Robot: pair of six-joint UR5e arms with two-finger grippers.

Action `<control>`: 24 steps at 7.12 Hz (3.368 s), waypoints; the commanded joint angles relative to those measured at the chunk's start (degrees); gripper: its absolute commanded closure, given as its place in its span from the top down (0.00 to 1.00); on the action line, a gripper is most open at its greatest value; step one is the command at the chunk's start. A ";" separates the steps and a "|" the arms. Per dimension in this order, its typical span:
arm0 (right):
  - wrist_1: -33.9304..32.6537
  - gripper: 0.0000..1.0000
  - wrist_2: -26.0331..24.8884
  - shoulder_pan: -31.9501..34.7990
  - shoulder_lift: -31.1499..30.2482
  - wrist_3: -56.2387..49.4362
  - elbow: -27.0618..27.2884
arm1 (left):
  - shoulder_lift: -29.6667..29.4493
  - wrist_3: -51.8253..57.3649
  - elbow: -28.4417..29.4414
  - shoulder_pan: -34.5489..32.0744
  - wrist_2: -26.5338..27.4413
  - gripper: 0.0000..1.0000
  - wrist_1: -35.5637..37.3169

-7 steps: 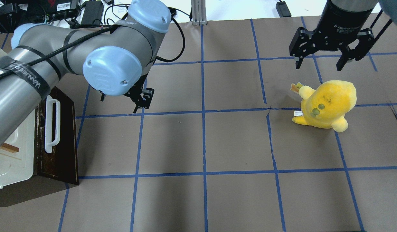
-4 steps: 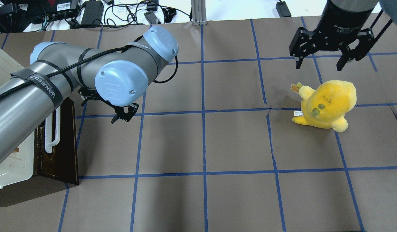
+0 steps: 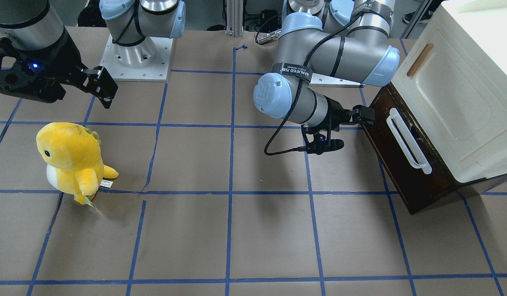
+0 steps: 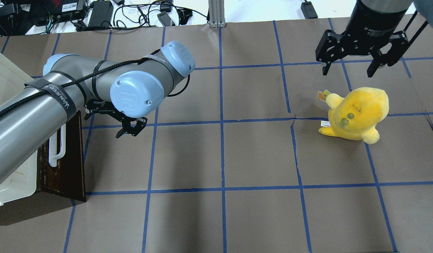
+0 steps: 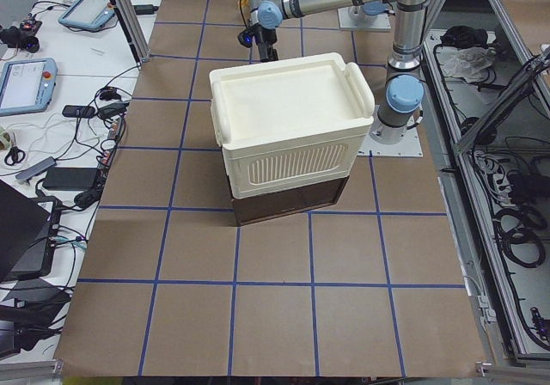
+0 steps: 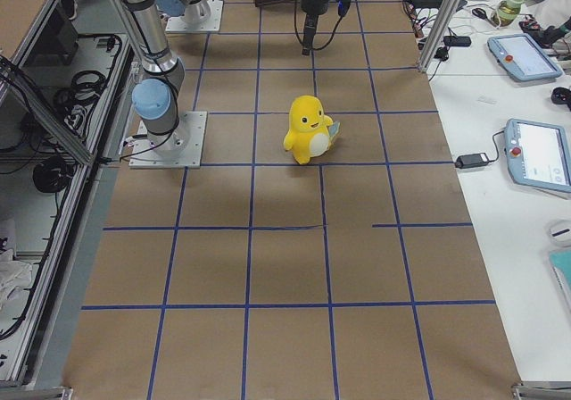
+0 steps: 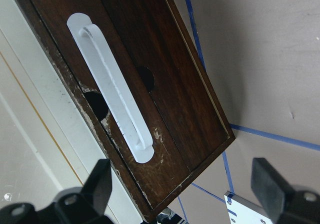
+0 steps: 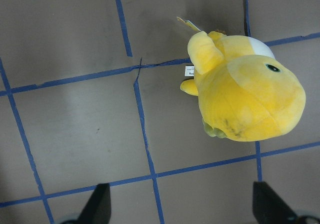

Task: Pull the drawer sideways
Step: 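Lower the left gripper onto the white bar handle, then close the left gripper on the white bar handle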

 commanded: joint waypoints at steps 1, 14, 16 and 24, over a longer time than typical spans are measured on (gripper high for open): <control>-0.05 1.00 0.00 -0.05 0.00 0.00 0.00 | -0.17 -0.05 0.16 0.06 0.10 1.00 -0.03; -0.05 1.00 0.00 0.03 0.00 0.00 0.00 | -9.23 -11.39 -5.35 5.59 18.17 1.00 -0.91; -0.05 1.00 0.00 0.03 0.00 0.00 0.00 | -9.14 -12.88 -7.82 6.12 22.04 1.00 -1.00; -0.05 1.00 0.00 -0.05 0.00 0.00 0.00 | -8.70 -12.44 -10.03 10.51 25.06 0.59 -1.00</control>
